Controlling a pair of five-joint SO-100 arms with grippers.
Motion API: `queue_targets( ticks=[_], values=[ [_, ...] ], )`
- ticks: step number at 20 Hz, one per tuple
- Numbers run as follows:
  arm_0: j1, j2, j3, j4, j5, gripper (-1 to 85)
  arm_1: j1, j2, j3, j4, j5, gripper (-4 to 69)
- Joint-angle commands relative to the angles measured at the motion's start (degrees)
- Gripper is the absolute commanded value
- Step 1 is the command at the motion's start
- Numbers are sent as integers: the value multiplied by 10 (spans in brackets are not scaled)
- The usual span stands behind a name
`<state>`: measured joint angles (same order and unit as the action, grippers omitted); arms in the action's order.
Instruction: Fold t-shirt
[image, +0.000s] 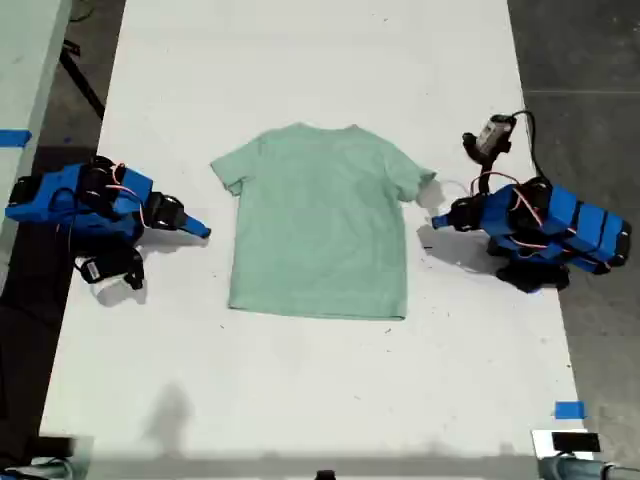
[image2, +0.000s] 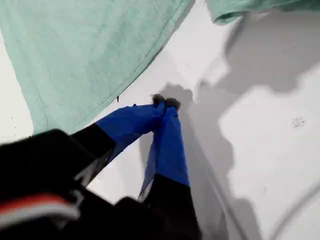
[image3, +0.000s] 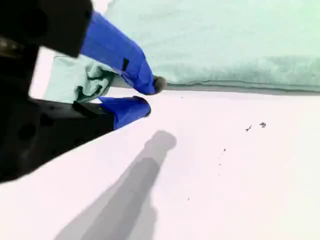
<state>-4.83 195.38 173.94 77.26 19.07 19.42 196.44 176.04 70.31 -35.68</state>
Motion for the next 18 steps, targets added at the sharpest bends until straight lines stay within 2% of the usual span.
queue_targets(
  ticks=[1, 13, 18],
  values=[
    [-47, 6, -5, -5, -16, 0, -7, 3, -3, -25, 333, -10],
    [-54, 6, -5, -1, -23, 0, -4, 3, -4, -25, 341, -10],
    [-59, 6, -24, -6, -127, 0, -21, 3, -22, -30, 382, -10]
  ],
)
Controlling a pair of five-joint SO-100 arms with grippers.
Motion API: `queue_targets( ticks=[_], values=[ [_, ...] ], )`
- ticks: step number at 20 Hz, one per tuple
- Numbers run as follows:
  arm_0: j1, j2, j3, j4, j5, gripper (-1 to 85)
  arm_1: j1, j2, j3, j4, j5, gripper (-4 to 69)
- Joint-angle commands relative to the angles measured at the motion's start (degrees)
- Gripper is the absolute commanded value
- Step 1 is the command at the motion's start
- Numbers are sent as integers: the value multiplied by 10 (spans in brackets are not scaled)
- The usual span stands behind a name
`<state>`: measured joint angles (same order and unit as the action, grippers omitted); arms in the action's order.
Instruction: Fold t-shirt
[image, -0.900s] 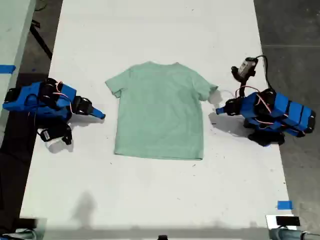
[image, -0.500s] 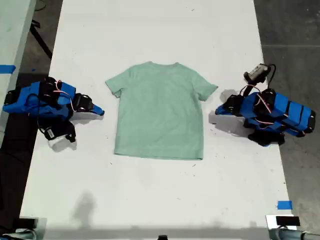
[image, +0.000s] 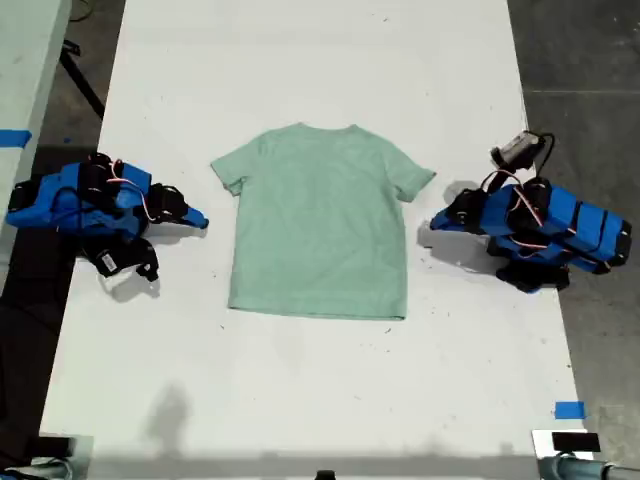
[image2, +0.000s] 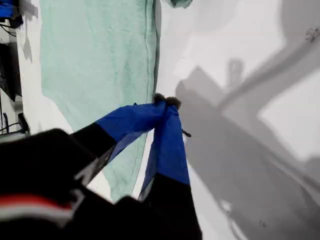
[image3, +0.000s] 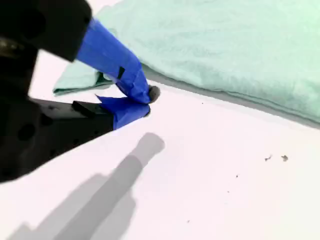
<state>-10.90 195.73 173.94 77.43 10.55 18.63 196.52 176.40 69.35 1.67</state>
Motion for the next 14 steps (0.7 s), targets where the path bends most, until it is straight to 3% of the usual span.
queue_targets(
  ticks=[1, 4, 8, 11, 14],
  values=[
    [10, 3, -38, -26, -55, 0, -21, 1, -44, -20, 11, -10],
    [-5, -68, -106, -60, -68, -1, -18, -105, -141, -25, -11, -10],
    [-47, -325, -296, -58, -30, -1, 22, -367, -350, -36, -108, -10],
    [-113, -442, -375, -55, 25, -1, 83, -504, -486, 18, -192, -10],
    [-188, -564, -491, 1, 91, -1, 144, -596, -592, 71, -261, -3]
  ],
)
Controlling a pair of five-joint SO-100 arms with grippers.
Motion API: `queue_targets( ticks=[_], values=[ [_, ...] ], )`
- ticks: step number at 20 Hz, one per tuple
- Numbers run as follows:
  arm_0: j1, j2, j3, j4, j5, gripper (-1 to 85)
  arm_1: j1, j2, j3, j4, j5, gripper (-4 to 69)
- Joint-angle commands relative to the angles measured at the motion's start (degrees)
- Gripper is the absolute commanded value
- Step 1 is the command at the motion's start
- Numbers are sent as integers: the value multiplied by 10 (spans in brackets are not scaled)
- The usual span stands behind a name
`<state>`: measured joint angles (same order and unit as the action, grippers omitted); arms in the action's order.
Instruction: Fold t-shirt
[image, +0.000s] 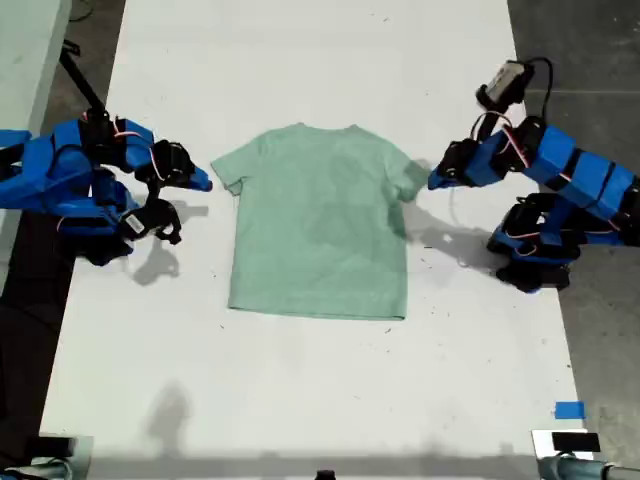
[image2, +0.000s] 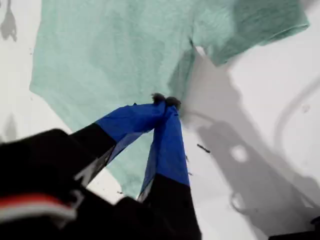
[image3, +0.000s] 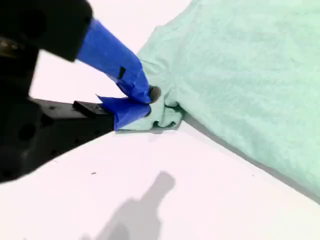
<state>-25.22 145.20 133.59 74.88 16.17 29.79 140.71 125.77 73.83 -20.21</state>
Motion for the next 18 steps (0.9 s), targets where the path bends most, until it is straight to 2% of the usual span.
queue_targets(
  ticks=[1, 5, 8, 10, 11, 12, 14, 18],
  values=[
    [-71, -86, -121, 44, 53, 0, 52, -58, -119, 47, -59, 2],
    [-146, -209, -246, 104, 117, 0, 114, -125, -222, 113, -117, 24],
    [-158, -246, -291, 106, 134, 5, 128, -156, -265, 128, -138, 106],
    [-154, -256, -303, 118, 144, 152, 129, -172, -279, 135, -147, 185],
    [-154, -260, -303, 125, 145, 182, 131, -178, -279, 134, -156, 247],
    [-156, -265, -301, 127, 146, 194, 134, -187, -272, 129, -172, 275],
    [-158, -274, -294, 125, 150, 198, 159, -196, -216, 91, -200, 270],
    [-156, -287, -293, 119, 153, 200, 225, -208, -36, -69, -265, 286]
  ],
)
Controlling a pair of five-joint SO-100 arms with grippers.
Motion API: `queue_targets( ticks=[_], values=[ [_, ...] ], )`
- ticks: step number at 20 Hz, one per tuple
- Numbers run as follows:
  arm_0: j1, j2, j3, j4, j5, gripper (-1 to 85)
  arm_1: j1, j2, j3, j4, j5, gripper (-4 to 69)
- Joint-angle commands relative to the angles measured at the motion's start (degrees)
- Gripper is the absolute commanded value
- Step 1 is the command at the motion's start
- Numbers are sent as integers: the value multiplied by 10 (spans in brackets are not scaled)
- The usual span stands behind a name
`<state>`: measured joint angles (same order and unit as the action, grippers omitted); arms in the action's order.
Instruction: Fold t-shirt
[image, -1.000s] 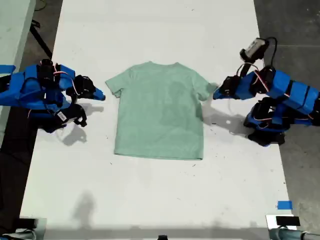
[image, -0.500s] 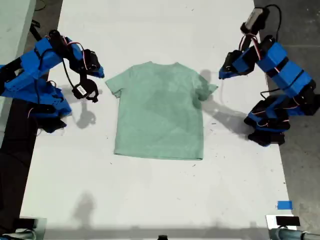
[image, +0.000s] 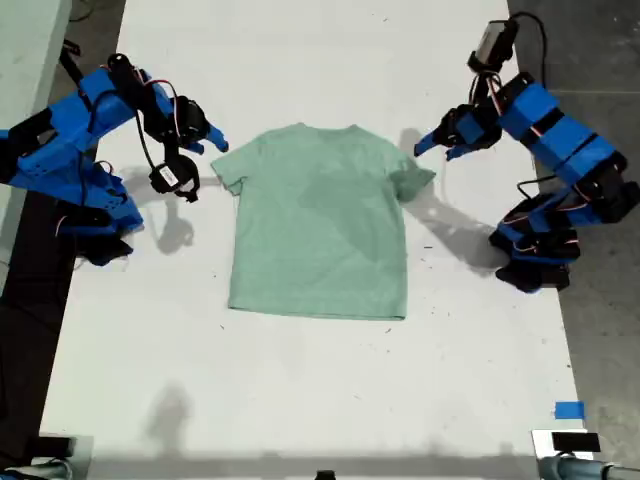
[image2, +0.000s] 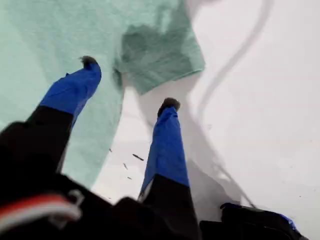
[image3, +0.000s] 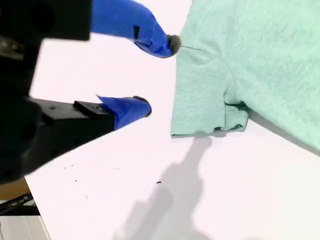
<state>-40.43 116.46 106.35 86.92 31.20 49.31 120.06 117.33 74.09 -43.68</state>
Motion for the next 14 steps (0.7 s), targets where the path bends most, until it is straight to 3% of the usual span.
queue_targets(
  ticks=[1, 4, 11, 13, 14],
  values=[
    [-3, -1, -20, -2, 3, 200, 45, -13, 80, -105, -43, 292],
    [-3, -1, -19, -2, 4, 200, 60, -58, 122, -171, -63, 298],
    [0, -15, -18, -10, 5, 198, 22, -134, 115, -223, -35, 278],
    [0, -18, -18, -11, 5, 197, 10, -181, 99, -234, -25, 252],
    [0, -18, -18, -11, 7, 196, 3, -200, 85, -228, -19, 178]
  ],
)
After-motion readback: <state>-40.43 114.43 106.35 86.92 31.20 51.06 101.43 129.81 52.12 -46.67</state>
